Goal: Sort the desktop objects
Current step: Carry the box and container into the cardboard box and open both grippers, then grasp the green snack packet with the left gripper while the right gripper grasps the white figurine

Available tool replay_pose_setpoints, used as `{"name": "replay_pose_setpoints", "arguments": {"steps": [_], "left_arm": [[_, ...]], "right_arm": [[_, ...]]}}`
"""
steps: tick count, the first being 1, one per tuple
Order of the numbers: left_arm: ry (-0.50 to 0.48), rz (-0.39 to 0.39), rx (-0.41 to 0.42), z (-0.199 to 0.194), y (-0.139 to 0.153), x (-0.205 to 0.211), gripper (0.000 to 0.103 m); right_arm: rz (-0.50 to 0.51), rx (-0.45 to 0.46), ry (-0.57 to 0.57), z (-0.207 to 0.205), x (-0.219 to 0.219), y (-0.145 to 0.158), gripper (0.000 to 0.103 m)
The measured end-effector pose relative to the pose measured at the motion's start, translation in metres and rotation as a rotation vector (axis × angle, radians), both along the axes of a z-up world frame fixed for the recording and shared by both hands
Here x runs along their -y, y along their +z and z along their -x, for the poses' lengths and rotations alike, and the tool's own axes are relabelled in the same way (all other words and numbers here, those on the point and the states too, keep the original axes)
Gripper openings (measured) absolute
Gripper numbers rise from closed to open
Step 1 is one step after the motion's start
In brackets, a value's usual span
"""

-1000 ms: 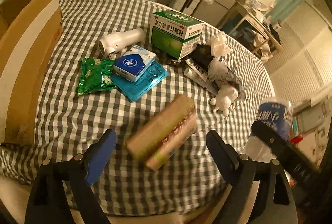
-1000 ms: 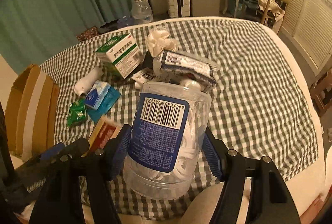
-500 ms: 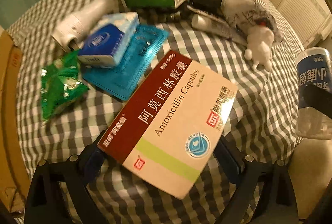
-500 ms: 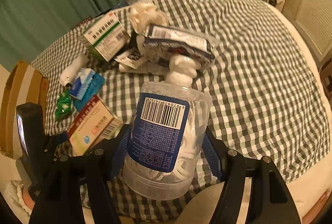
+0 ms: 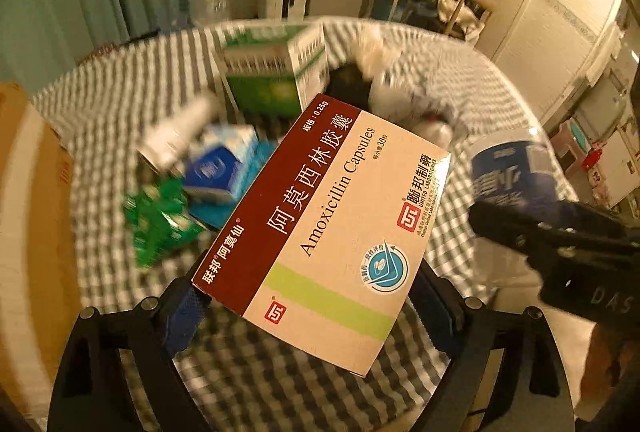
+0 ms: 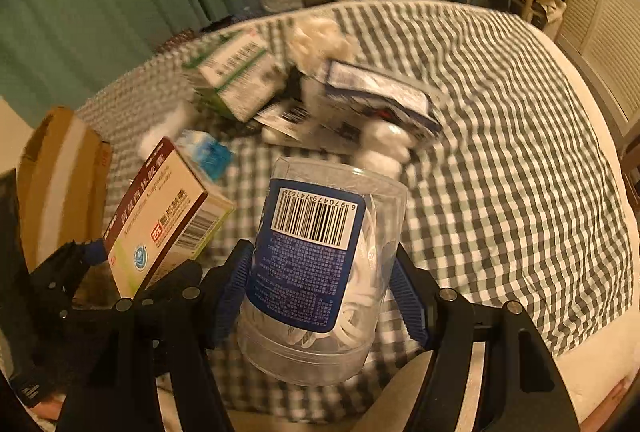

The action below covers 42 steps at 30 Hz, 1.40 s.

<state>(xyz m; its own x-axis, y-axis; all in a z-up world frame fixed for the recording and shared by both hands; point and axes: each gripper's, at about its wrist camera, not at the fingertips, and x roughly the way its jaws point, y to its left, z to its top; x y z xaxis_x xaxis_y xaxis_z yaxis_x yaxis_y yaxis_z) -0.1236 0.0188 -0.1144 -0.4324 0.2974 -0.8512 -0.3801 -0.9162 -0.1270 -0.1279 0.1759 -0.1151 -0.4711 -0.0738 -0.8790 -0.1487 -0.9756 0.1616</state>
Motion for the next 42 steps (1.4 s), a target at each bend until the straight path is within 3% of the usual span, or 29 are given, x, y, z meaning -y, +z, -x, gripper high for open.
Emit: {"name": "replay_pose_setpoints", "arguments": {"steps": [5, 12, 16, 22, 26, 27, 28, 30, 36, 42], "left_arm": [[0.066, -0.033, -0.083, -0.002, 0.067, 0.043, 0.092], [0.264, -0.024, -0.127, 0.002, 0.131, 0.168, 0.092], [0.38, 0.022, -0.134, 0.001, 0.136, 0.241, 0.092], [0.532, 0.036, -0.083, -0.001, 0.098, 0.329, 0.092], [0.491, 0.007, -0.052, -0.001, 0.074, 0.336, 0.094], [0.487, 0.009, -0.023, 0.002, 0.066, 0.338, 0.096], [0.495, 0.021, -0.007, 0.004, 0.063, 0.34, 0.098], [0.504, 0.039, 0.022, 0.006, 0.054, 0.343, 0.099], [0.511, 0.045, -0.029, -0.007, 0.06, 0.346, 0.1], [0.492, 0.029, -0.11, -0.019, 0.086, 0.297, 0.103]], "right_arm": [[0.065, -0.101, 0.067, -0.009, 0.036, 0.059, 0.066], [0.088, -0.21, 0.238, -0.008, 0.129, 0.134, 0.066], [0.182, -0.199, 0.38, -0.001, 0.197, 0.146, 0.066], [0.226, -0.126, 0.48, 0.018, 0.285, 0.125, 0.066], [0.227, -0.086, 0.493, 0.034, 0.323, 0.102, 0.068], [0.252, -0.087, 0.481, 0.038, 0.325, 0.099, 0.072], [0.288, -0.085, 0.467, 0.042, 0.327, 0.095, 0.087], [0.311, -0.093, 0.439, 0.045, 0.326, 0.094, 0.095], [0.221, -0.228, 0.397, 0.041, 0.307, 0.112, 0.095], [0.112, -0.372, 0.352, 0.016, 0.249, 0.133, 0.095]]}}
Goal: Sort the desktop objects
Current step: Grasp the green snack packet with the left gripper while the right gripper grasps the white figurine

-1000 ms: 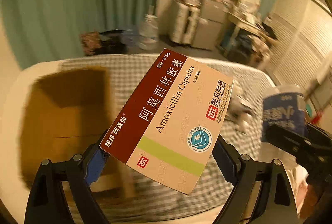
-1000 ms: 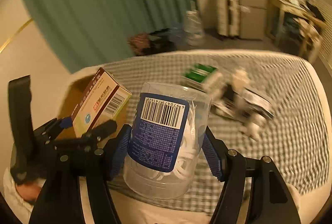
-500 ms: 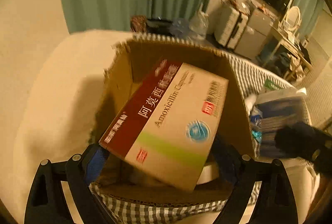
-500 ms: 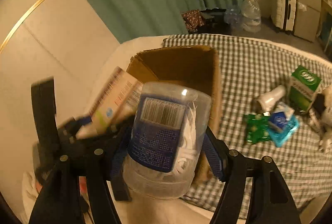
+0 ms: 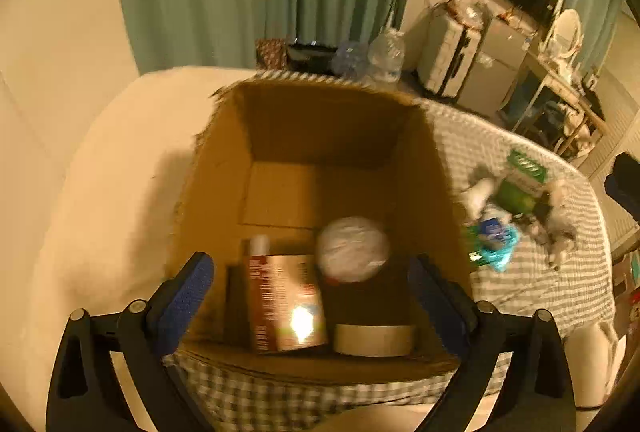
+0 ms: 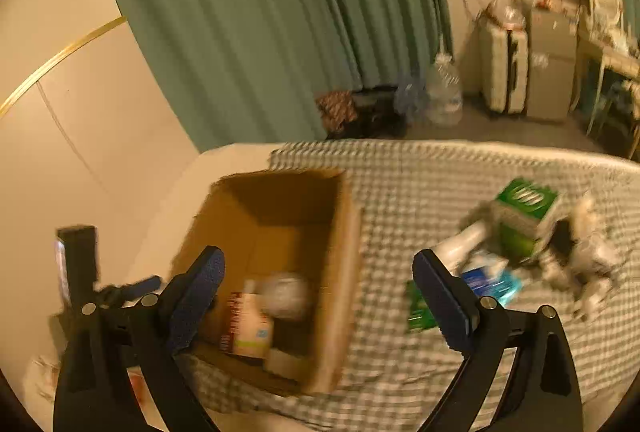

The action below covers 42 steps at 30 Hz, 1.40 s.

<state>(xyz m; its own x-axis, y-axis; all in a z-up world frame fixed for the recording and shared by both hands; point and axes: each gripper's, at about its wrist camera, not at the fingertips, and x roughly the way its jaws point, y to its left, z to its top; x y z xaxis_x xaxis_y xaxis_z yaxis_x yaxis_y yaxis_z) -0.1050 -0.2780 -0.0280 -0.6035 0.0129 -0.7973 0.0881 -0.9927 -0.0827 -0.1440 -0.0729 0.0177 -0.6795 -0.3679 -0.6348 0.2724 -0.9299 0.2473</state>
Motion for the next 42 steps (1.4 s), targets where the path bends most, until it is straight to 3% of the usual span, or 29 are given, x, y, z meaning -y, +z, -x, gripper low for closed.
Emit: {"name": "replay_pose_setpoints", "arguments": {"steps": [5, 9, 12, 15, 20, 24, 28, 33, 42], "left_arm": [[-0.089, 0.007, -0.053, -0.014, 0.019, -0.077, 0.103], [-0.158, 0.014, -0.112, -0.02, 0.023, -0.139, 0.103], [-0.172, 0.018, -0.124, -0.016, 0.008, -0.181, 0.103], [-0.157, 0.0, -0.08, -0.004, -0.021, -0.204, 0.103], [-0.096, 0.029, 0.017, 0.02, -0.076, -0.221, 0.103], [-0.035, 0.019, 0.121, 0.038, -0.115, -0.215, 0.103], [0.003, -0.021, 0.165, 0.055, -0.135, -0.21, 0.103], [0.004, -0.013, 0.206, 0.082, -0.153, -0.214, 0.103], [0.077, -0.039, 0.287, 0.115, -0.191, -0.204, 0.103]], "right_arm": [[-0.072, -0.061, -0.082, -0.017, -0.062, 0.015, 0.095], [-0.056, -0.049, -0.171, -0.028, -0.126, 0.015, 0.095], [-0.039, -0.026, -0.246, -0.032, -0.169, 0.005, 0.096], [-0.059, 0.0, -0.29, -0.03, -0.201, -0.014, 0.096], [-0.075, 0.074, -0.382, -0.023, -0.247, -0.063, 0.096], [0.001, 0.21, -0.429, -0.006, -0.283, -0.106, 0.096], [0.032, 0.282, -0.479, 0.011, -0.304, -0.136, 0.096], [0.03, 0.349, -0.489, 0.034, -0.308, -0.172, 0.096], [0.013, 0.42, -0.458, 0.067, -0.31, -0.21, 0.095]]}}
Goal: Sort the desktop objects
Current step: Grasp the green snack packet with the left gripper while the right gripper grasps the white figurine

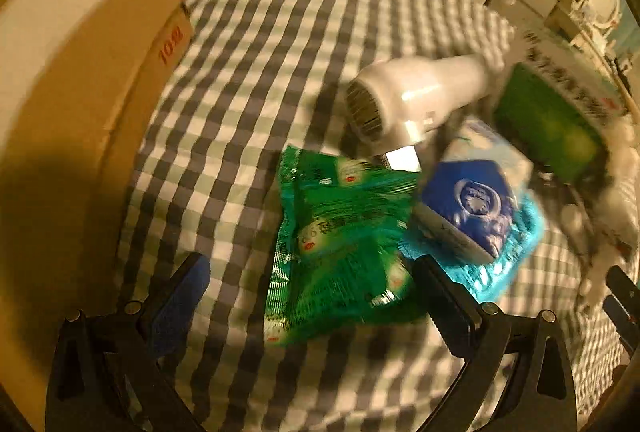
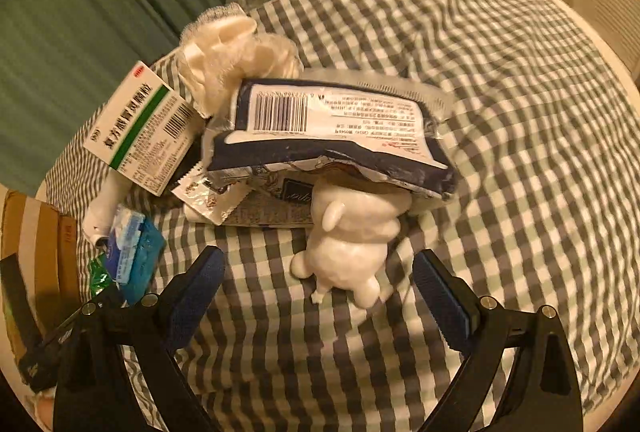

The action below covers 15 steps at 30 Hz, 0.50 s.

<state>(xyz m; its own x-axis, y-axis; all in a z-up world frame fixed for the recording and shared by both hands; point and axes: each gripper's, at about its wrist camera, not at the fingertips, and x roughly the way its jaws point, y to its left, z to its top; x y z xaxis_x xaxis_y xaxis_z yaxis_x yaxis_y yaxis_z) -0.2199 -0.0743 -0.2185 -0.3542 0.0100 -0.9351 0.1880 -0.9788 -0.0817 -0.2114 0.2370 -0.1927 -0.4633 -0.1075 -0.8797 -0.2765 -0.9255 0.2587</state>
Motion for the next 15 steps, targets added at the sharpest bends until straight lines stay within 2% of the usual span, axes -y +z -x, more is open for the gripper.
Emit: {"name": "replay_pose_setpoints", "arguments": {"steps": [2, 4, 5, 7, 8, 9, 11, 12, 14, 15], "left_arm": [[-0.002, -0.001, -0.037, -0.001, 0.002, 0.002, 0.103], [-0.017, -0.01, -0.056, -0.004, 0.002, 0.002, 0.103], [-0.028, -0.003, -0.063, -0.005, 0.002, 0.001, 0.099], [-0.049, 0.022, -0.078, -0.01, 0.004, -0.001, 0.085], [-0.05, 0.028, -0.085, -0.012, 0.006, -0.001, 0.069], [-0.048, 0.023, -0.087, -0.016, 0.008, 0.0, 0.065], [-0.042, -0.009, -0.085, -0.019, 0.01, 0.003, 0.061], [-0.039, -0.024, -0.089, -0.022, 0.011, 0.005, 0.049], [-0.046, -0.036, -0.09, -0.028, 0.014, 0.008, 0.047], [-0.052, -0.036, -0.087, -0.03, 0.016, 0.008, 0.043]], "right_arm": [[0.009, 0.01, -0.015, 0.003, -0.005, -0.005, 0.095], [0.034, 0.02, -0.013, 0.006, -0.009, -0.011, 0.087], [0.036, 0.028, -0.015, 0.008, -0.01, -0.014, 0.084], [0.025, 0.04, -0.017, 0.01, -0.011, -0.018, 0.068], [0.007, 0.055, -0.021, 0.01, -0.012, -0.021, 0.062], [-0.01, 0.062, -0.026, 0.008, -0.014, -0.022, 0.055], [0.007, 0.048, -0.043, 0.002, -0.019, -0.02, 0.048], [0.008, 0.044, -0.048, 0.0, -0.021, -0.019, 0.045], [-0.001, 0.035, -0.046, -0.007, -0.02, -0.015, 0.045], [-0.011, 0.034, -0.044, -0.01, -0.019, -0.013, 0.045]]}}
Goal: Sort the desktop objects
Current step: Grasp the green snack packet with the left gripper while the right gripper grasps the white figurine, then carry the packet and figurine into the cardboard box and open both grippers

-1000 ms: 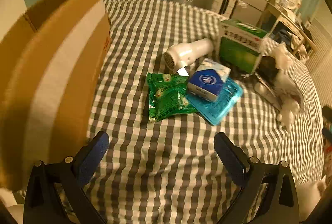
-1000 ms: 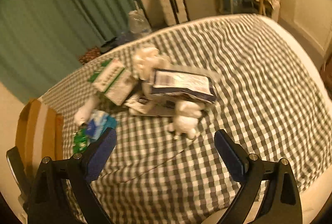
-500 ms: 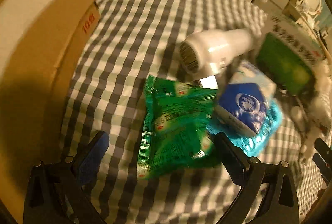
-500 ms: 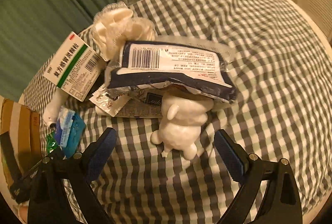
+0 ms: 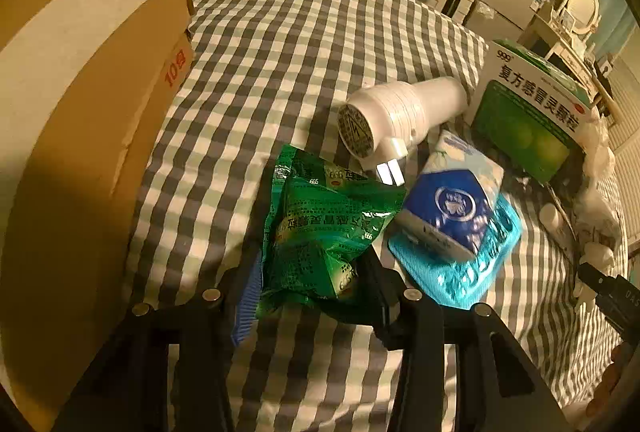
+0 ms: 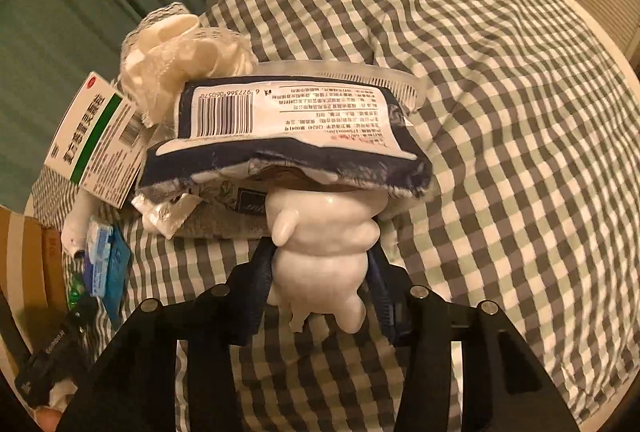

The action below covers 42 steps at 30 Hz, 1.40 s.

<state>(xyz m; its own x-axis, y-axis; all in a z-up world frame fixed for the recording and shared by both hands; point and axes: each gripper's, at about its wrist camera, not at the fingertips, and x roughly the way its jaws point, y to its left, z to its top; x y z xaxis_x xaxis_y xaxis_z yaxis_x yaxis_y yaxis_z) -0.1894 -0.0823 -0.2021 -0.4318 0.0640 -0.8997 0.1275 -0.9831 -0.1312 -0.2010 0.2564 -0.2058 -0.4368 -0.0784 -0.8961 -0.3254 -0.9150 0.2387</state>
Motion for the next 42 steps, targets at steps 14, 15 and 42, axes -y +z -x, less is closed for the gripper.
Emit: {"name": "replay_pose_setpoints", "arguments": {"steps": [14, 15, 42], "left_arm": [[-0.045, -0.093, -0.099, -0.068, 0.044, 0.005, 0.04], [-0.05, -0.097, -0.101, -0.055, 0.046, 0.001, 0.04], [0.11, -0.041, -0.247, -0.076, 0.155, 0.226, 0.04]], "right_arm": [[-0.02, -0.018, 0.113, -0.066, 0.051, 0.04, 0.045], [-0.02, -0.023, 0.124, -0.063, 0.054, 0.045, 0.045], [0.144, -0.21, 0.657, -0.044, 0.369, 0.18, 0.045]]}}
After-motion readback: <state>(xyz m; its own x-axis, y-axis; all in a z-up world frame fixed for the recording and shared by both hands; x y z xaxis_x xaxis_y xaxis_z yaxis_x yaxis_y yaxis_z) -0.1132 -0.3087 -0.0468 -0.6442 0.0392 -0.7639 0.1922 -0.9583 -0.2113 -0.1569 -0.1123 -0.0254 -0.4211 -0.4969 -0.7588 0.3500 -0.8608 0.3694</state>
